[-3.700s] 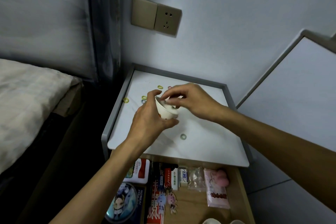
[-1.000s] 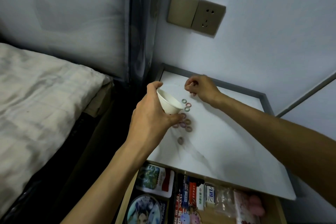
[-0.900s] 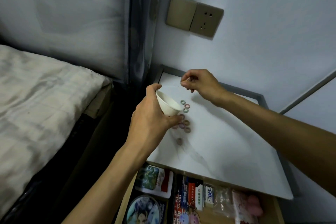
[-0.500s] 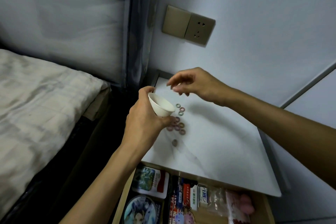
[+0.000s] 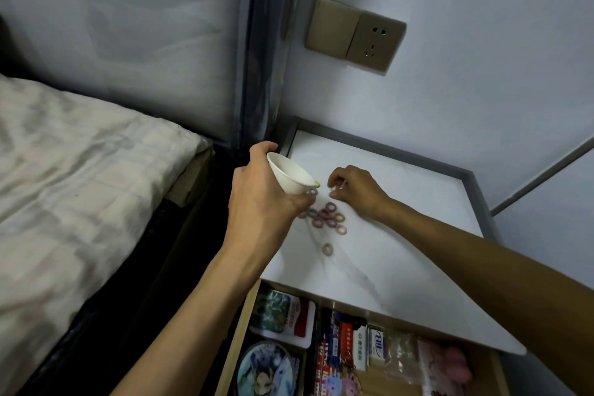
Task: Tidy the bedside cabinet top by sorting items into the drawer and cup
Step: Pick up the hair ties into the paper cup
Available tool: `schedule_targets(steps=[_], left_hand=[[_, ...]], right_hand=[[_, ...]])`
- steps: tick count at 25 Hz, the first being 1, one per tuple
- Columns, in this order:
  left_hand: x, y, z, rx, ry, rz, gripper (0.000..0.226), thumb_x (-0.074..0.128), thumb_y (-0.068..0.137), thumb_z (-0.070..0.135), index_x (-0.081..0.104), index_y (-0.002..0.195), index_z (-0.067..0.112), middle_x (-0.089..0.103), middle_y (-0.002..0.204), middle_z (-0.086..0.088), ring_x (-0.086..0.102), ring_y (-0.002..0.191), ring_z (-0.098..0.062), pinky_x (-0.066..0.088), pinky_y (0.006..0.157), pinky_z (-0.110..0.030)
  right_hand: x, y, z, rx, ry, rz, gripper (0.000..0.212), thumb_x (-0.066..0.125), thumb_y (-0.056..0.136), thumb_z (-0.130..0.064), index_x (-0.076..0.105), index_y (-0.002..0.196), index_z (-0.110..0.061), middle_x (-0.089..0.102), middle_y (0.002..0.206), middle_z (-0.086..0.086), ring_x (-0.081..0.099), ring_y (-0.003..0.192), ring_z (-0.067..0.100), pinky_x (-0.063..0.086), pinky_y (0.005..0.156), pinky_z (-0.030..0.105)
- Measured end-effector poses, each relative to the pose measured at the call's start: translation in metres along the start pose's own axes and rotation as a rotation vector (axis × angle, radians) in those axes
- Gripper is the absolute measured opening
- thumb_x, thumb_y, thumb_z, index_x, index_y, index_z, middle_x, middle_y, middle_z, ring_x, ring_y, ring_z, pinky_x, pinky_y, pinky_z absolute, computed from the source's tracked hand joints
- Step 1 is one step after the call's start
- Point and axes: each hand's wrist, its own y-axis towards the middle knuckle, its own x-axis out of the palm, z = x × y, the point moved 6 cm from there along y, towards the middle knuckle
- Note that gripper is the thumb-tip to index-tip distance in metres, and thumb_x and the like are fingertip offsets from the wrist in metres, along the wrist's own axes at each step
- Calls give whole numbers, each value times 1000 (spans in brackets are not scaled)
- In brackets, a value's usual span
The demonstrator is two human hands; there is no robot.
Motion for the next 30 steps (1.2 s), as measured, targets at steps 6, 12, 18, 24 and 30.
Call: schedule_targets(steps=[6, 12, 18, 24, 30], left_hand=[[10, -1, 0, 3, 43, -41, 93, 91, 61, 31, 38, 138, 25, 48, 117, 1, 47, 110, -17, 38, 71, -17], [18, -2, 0, -3, 47, -67, 90, 91, 58, 32, 42, 134, 28, 49, 114, 2, 46, 103, -13, 34, 63, -9], [19, -2, 11, 25, -11, -60, 79, 91, 56, 26, 50, 124, 25, 59, 104, 8, 55, 92, -6, 41, 60, -6], [5, -1, 7, 36, 38, -5, 84, 91, 55, 29, 48, 128, 25, 54, 105, 8, 52, 90, -8, 39, 62, -3], [-2, 4, -5, 41, 92, 40, 81, 91, 55, 28, 50, 125, 27, 48, 115, 5, 36, 106, -1, 35, 69, 2]], right_hand=[[-5, -8, 4, 112, -28, -93, 16, 55, 84, 1, 63, 78, -12, 65, 83, 4, 61, 74, 18, 47, 66, 24], [-86, -23, -60, -4, 433, 118, 4, 66, 87, -2, 67, 88, -6, 65, 76, 7, 60, 65, 16, 52, 67, 29], [-93, -62, -156, -385, 385, -247, 18, 72, 84, -7, 70, 96, -20, 70, 82, -10, 64, 75, 1, 51, 70, 19], [-94, -18, -124, -349, 387, 33, 14, 67, 88, -12, 73, 95, -22, 71, 79, -14, 66, 73, 1, 49, 69, 17], [-19, 70, -34, 51, -147, -69, 47, 60, 94, -25, 51, 137, -8, 51, 138, 15, 51, 126, 28, 40, 105, 34]])
